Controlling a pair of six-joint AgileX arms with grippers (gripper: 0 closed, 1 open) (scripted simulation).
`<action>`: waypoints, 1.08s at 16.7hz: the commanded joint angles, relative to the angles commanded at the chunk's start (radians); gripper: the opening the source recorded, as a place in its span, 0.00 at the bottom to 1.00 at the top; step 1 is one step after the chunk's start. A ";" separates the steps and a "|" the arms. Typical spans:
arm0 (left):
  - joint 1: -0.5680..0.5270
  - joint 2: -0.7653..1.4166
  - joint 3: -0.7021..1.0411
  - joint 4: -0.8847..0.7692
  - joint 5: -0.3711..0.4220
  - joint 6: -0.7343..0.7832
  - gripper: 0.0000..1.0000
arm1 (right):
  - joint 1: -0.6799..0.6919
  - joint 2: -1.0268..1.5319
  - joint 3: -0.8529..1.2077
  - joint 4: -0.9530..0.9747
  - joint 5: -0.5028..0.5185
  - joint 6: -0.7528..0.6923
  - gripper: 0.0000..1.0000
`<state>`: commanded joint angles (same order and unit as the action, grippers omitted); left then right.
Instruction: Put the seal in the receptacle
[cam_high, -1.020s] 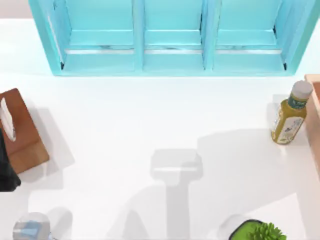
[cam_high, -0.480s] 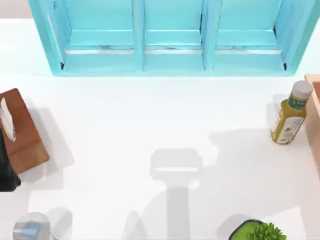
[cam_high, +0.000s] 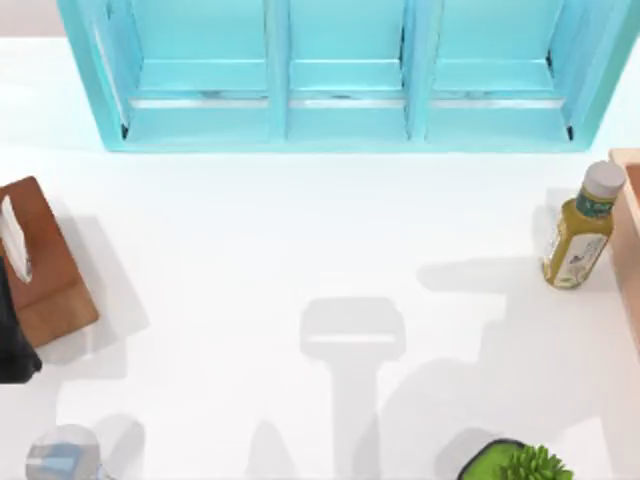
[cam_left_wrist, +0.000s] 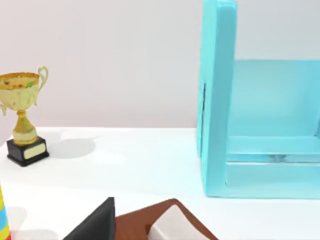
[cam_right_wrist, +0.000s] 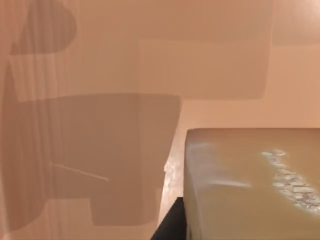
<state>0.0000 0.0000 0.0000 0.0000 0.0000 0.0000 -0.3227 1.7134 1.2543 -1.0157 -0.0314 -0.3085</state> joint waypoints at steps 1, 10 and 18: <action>0.000 0.000 0.000 0.000 0.000 0.000 1.00 | 0.000 0.000 0.000 0.000 0.000 0.000 0.00; 0.000 0.000 0.000 0.000 0.000 0.000 1.00 | 0.000 0.000 0.000 0.000 0.000 0.000 0.53; 0.000 0.000 0.000 0.000 0.000 0.000 1.00 | 0.000 0.000 0.000 0.000 0.000 0.000 1.00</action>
<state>0.0000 0.0000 0.0000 0.0000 0.0000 0.0000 -0.3227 1.7134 1.2543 -1.0157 -0.0314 -0.3085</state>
